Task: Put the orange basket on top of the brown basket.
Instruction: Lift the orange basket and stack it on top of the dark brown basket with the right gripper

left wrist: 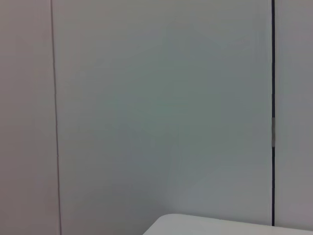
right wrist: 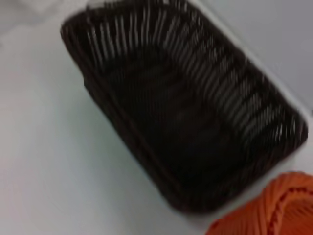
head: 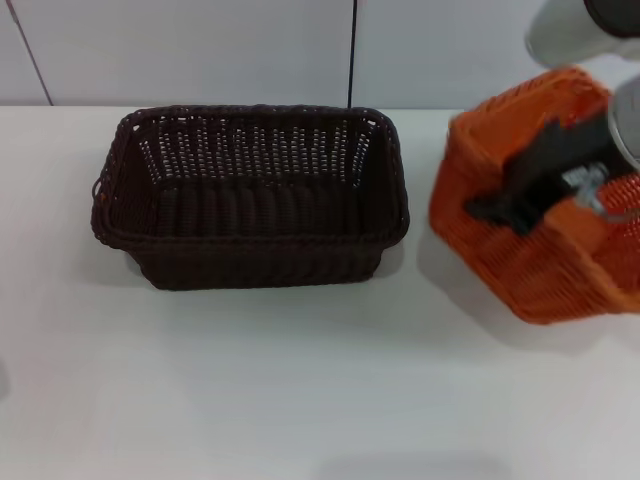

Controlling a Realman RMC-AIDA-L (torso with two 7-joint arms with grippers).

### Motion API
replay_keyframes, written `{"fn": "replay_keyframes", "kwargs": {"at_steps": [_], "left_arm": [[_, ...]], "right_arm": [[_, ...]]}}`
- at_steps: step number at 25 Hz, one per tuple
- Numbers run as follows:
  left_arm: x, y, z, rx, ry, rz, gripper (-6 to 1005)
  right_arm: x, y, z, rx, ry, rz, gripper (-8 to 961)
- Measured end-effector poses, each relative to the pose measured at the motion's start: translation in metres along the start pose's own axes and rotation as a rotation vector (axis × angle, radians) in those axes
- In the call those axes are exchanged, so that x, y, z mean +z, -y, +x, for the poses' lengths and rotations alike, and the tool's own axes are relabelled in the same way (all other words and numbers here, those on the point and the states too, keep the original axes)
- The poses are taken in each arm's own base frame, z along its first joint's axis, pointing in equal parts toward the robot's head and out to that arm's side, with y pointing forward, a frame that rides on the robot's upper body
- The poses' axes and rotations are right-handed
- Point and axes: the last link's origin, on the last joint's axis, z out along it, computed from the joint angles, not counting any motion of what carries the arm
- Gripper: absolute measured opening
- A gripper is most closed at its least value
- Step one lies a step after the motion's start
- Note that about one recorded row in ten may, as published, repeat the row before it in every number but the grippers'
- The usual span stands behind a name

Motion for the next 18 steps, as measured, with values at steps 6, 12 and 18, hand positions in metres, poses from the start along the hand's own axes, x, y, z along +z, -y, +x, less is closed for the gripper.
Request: {"fn": "replay_keyframes", "kwargs": {"at_steps": [6, 12, 18], "left_arm": [[0.0, 0.001, 0.0, -0.002, -0.001, 0.0, 683], [-0.002, 0.002, -0.002, -0.008, 0.005, 0.007, 683], [-0.004, -0.001, -0.003, -0.022, 0.012, -0.001, 683]], "right_arm": [[0.0, -0.003, -0.025, -0.124, 0.02, 0.015, 145], [0.0, -0.023, -0.044, -0.551, 0.047, 0.071, 145], [-0.002, -0.041, -0.047, -1.027, 0.068, 0.134, 145]]}}
